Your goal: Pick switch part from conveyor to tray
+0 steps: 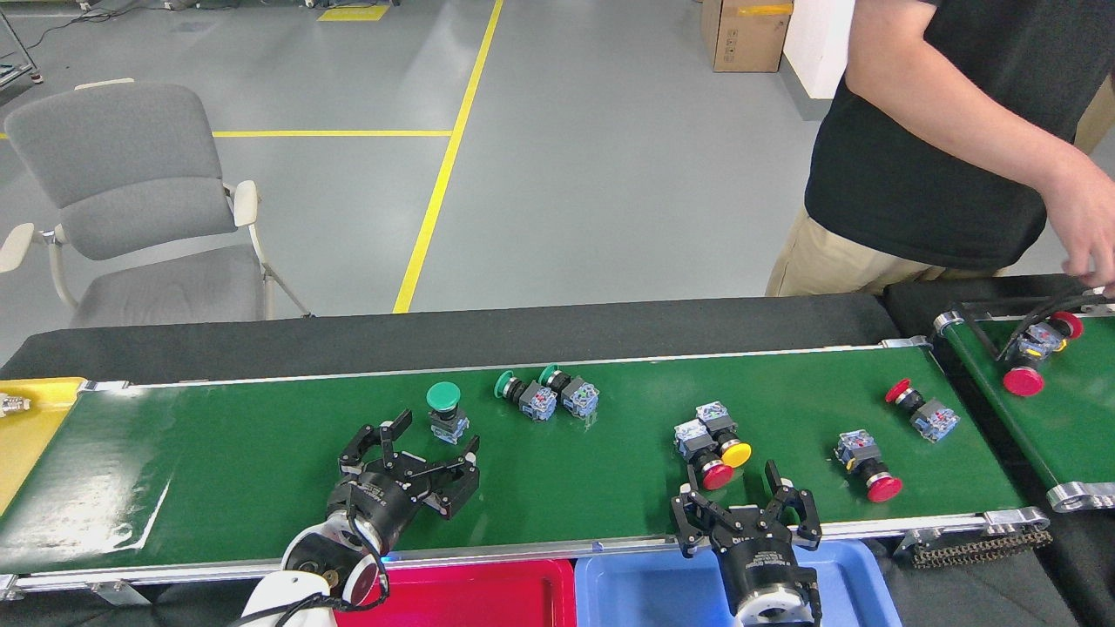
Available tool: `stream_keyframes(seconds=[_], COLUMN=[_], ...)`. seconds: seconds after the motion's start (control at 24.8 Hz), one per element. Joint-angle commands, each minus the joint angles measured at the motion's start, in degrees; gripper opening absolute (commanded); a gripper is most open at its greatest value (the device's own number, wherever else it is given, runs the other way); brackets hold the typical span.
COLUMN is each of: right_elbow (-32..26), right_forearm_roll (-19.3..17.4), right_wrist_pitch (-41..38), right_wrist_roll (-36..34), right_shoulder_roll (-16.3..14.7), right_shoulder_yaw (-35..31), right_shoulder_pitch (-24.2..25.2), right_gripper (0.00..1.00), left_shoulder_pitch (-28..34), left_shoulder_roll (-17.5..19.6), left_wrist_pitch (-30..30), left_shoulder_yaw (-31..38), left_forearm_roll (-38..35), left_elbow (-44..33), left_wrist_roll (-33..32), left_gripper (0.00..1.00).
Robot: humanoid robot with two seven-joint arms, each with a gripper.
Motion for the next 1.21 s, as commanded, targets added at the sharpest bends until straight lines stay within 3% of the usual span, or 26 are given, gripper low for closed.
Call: stream_keyframes(seconds=[0.0, 0.04, 0.12, 0.2, 0.24, 0.32, 0.4, 0.48, 0.56, 0.61, 0.65, 0.77, 0.81, 0.89, 0.97, 1.01, 1.05, 1.09, 1.13, 1.17], right_elbow=[1.6, 3.3, 5.9, 8.0, 8.5, 8.7, 8.6, 8.3, 7.8, 7.0, 5.6, -3.6, -7.0, -12.1, -13.9, -14.2, -14.2, -14.2, -14.2, -14.2], right_forearm_roll=[0.2, 0.1, 0.2, 0.3, 0.8, 1.6, 1.6, 1.6, 1.5, 1.5, 1.4, 1.3, 1.3, 1.4, 1.8, 1.8, 1.9, 2.0, 2.0, 2.1], right_wrist_pitch=[0.0, 0.1, 0.2, 0.6, 1.1, 2.1, 2.1, 2.1, 1.9, 1.6, 1.4, -4.4, -8.4, -16.0, -21.0, -22.6, -23.0, -23.0, -23.1, -23.3], right_wrist_roll=[0.5, 0.5, 0.5, 0.6, 0.9, 2.7, 3.9, 3.9, 3.6, 3.4, 3.3, 3.0, 3.0, 3.0, 3.0, 3.1, 3.0, 3.0, 3.0, 2.9], right_shoulder_roll=[1.4, 2.0, 3.0, 3.8, 3.8, 3.4, 3.2, 3.2, 3.2, 3.2, 3.2, 1.6, 0.7, -0.3, -0.3, -0.4, -0.4, -0.7, -1.0, -1.3], right_shoulder_yaw=[0.4, 0.9, 1.4, 1.7, 2.5, 4.3, 4.6, 4.7, 4.7, 4.8, 4.8, 8.2, 10.0, 12.7, 15.2, 17.2, 19.9, 21.8, 23.6, 24.6], right_shoulder_pitch=[-2.8, -4.1, -6.2, -7.8, -8.2, -8.5, -8.3, -7.9, -7.8, -7.8, -7.5, -3.0, -0.9, 3.1, 5.2, 5.7, 5.8, 5.8, 5.9, 5.9], right_gripper=[0.99, 0.99, 0.99, 0.93, 0.79, 0.40, 0.17, 0.11, 0.10, 0.10, 0.10, 0.11, 0.12, 0.13, 0.15, 0.21, 0.45, 0.84, 0.99, 0.99], left_shoulder_pitch=[-1.1, -1.1, -1.1, -1.1, -1.0, -0.4, 2.4, 5.9, 12.2, 15.7, 18.4, 27.6, 29.8, 32.6, 33.3, 33.6, 34.0, 34.0, 34.1, 34.1], left_shoulder_roll=[0.0, -0.1, -0.1, -0.1, -0.1, 0.0, 0.2, 1.2, 4.0, 4.9, 5.4, 5.2, 5.0, 4.9, 4.8, 4.8, 4.5, 3.9, 3.2, 2.5], left_wrist_pitch=[0.4, 0.1, -0.1, -0.2, -0.2, -0.5, -5.5, -13.2, -24.6, -28.8, -28.8, -28.8, -28.8, -28.8, -28.8, -28.8, -28.8, -28.8, -27.0, -23.0], left_shoulder_yaw=[0.2, 0.3, 0.2, -0.3, -0.5, -0.6, -0.4, 0.2, 1.7, 3.1, 4.2, 6.6, 6.6, 6.7, 6.7, 7.1, 8.4, 10.1, 12.3, 14.3], left_forearm_roll=[0.5, 0.8, 2.4, 4.2, 4.4, 4.5, 4.6, 4.8, 5.1, 5.8, 6.5, 7.6, 7.6, 7.8, 7.8, 7.8, 7.8, 7.8, 7.8, 7.8], left_elbow=[0.2, 0.2, 0.1, -0.3, -1.1, -3.7, -8.9, -16.1, -24.7, -28.7, -31.2, -37.0, -37.5, -37.4, -37.4, -37.6, -37.6, -37.4, -37.4, -37.3], left_wrist_roll=[0.8, 1.0, 1.1, 1.1, 1.1, 1.1, 1.1, 1.0, 0.9, 0.9, 0.9, 0.6, 0.6, 0.6, 0.6, 0.6, 0.8, 0.8, 0.8, 0.9], left_gripper=[0.48, 0.17, 0.06, 0.02, 0.01, 0.00, 0.00, 0.02, 0.08, 0.14, 0.22, 0.85, 0.95, 0.99, 0.99, 0.99, 0.99, 0.99, 0.99, 0.99])
